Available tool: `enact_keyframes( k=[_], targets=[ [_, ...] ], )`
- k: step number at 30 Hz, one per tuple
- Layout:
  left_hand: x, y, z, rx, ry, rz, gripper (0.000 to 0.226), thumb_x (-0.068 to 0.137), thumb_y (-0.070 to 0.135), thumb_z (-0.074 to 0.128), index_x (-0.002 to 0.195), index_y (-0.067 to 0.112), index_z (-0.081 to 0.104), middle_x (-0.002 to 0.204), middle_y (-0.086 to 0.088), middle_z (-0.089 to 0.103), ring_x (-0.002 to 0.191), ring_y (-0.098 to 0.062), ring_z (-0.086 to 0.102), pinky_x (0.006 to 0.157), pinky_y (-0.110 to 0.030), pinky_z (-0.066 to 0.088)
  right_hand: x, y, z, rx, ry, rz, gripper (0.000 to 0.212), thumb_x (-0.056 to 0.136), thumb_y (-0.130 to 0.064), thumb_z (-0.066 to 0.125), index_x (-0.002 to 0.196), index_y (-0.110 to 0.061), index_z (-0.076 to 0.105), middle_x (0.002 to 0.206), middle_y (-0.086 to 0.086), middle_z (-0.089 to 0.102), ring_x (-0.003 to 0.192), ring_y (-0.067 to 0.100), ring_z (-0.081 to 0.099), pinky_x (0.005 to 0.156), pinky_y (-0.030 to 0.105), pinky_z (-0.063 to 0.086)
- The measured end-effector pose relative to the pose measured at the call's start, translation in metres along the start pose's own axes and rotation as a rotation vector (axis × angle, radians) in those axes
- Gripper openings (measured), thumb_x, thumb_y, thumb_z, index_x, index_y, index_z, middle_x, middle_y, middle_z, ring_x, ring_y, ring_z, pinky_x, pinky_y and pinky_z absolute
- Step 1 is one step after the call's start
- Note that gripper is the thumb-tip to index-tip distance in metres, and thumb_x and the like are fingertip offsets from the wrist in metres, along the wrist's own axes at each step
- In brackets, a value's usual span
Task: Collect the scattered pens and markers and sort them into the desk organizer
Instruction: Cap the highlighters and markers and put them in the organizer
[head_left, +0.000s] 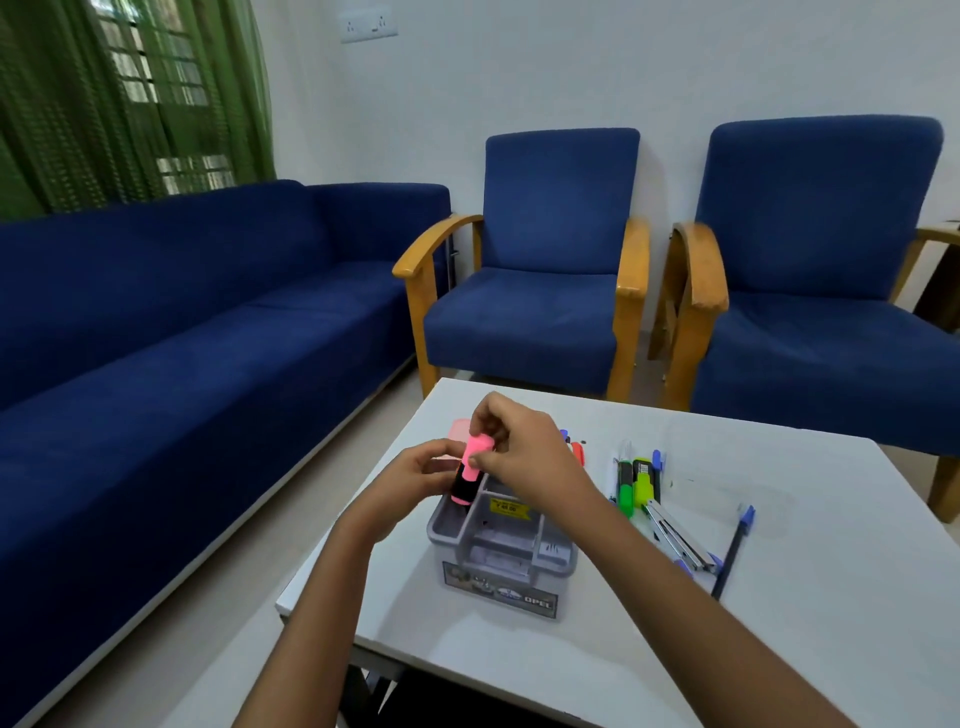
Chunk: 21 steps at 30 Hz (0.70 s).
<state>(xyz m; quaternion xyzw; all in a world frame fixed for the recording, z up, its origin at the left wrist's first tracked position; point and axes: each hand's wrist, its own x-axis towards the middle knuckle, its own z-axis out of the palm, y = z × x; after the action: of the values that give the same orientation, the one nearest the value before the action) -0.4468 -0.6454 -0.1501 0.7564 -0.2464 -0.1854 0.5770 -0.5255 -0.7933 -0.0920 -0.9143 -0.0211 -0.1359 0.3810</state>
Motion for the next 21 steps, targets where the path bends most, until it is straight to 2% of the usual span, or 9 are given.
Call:
enact_keyframes(
  k=[2,5,9,13,15,17,21],
  targets=[
    [0.001,-0.001,-0.002,-0.014,-0.051,-0.056,0.029,0.091,-0.003,0.051,0.111,0.014,0.065,0.108,-0.009,0.069,0.099,-0.02,0.065,0.092,-0.034,0.051,-0.001,-0.003,0.008,-0.07,-0.03,-0.006,0.021,0.081,-0.004,0.063,0.095,-0.016,0.054,0.097,0.003,0.061,0.088,0.018,0.057,0.079,0.034,0.055],
    [0.002,0.0,-0.002,-0.044,-0.081,-0.088,0.027,0.091,-0.002,0.053,0.11,0.012,0.066,0.099,-0.003,0.072,0.091,-0.017,0.067,0.087,-0.031,0.053,-0.004,-0.003,0.02,-0.149,-0.053,-0.007,0.021,0.081,0.0,0.058,0.095,-0.014,0.051,0.097,0.006,0.059,0.087,0.022,0.057,0.077,0.038,0.054],
    [-0.003,-0.004,0.003,-0.191,-0.009,-0.134,0.022,0.093,0.004,0.053,0.11,0.007,0.066,0.1,-0.005,0.071,0.09,-0.018,0.067,0.083,-0.03,0.054,-0.004,0.002,0.037,-0.285,-0.099,-0.009,0.02,0.085,-0.004,0.06,0.099,-0.014,0.05,0.104,0.008,0.059,0.09,0.02,0.051,0.075,0.03,0.046],
    [-0.009,-0.01,0.004,-0.261,0.0,-0.146,0.023,0.094,0.003,0.048,0.11,0.009,0.064,0.102,-0.003,0.069,0.092,-0.015,0.065,0.081,-0.026,0.052,-0.002,0.008,0.047,-0.39,-0.074,-0.023,0.027,0.088,-0.011,0.06,0.112,-0.015,0.051,0.114,0.008,0.055,0.107,0.024,0.05,0.088,0.033,0.047],
    [-0.013,-0.01,0.005,-0.247,-0.065,-0.125,0.028,0.088,0.002,0.053,0.114,0.01,0.06,0.109,-0.002,0.065,0.099,-0.016,0.062,0.085,-0.026,0.05,0.0,0.008,0.049,-0.449,-0.059,0.003,0.031,0.089,-0.015,0.06,0.119,-0.015,0.05,0.121,0.01,0.05,0.113,0.026,0.046,0.093,0.035,0.046],
    [-0.015,-0.007,0.007,-0.181,-0.105,-0.118,0.043,0.077,0.003,0.055,0.119,0.012,0.056,0.115,-0.001,0.063,0.106,-0.016,0.06,0.091,-0.029,0.05,0.001,0.008,0.051,-0.5,-0.049,0.026,0.036,0.09,-0.018,0.059,0.124,-0.015,0.048,0.127,0.011,0.048,0.116,0.027,0.045,0.097,0.036,0.044],
    [-0.012,0.002,0.012,-0.027,-0.073,-0.138,0.046,0.081,-0.008,0.052,0.119,0.019,0.053,0.123,-0.004,0.059,0.117,-0.02,0.056,0.098,-0.033,0.05,0.002,0.009,0.052,-0.555,-0.072,0.029,0.042,0.091,-0.019,0.058,0.13,-0.014,0.042,0.132,0.014,0.044,0.12,0.029,0.044,0.1,0.037,0.042]
  ],
)
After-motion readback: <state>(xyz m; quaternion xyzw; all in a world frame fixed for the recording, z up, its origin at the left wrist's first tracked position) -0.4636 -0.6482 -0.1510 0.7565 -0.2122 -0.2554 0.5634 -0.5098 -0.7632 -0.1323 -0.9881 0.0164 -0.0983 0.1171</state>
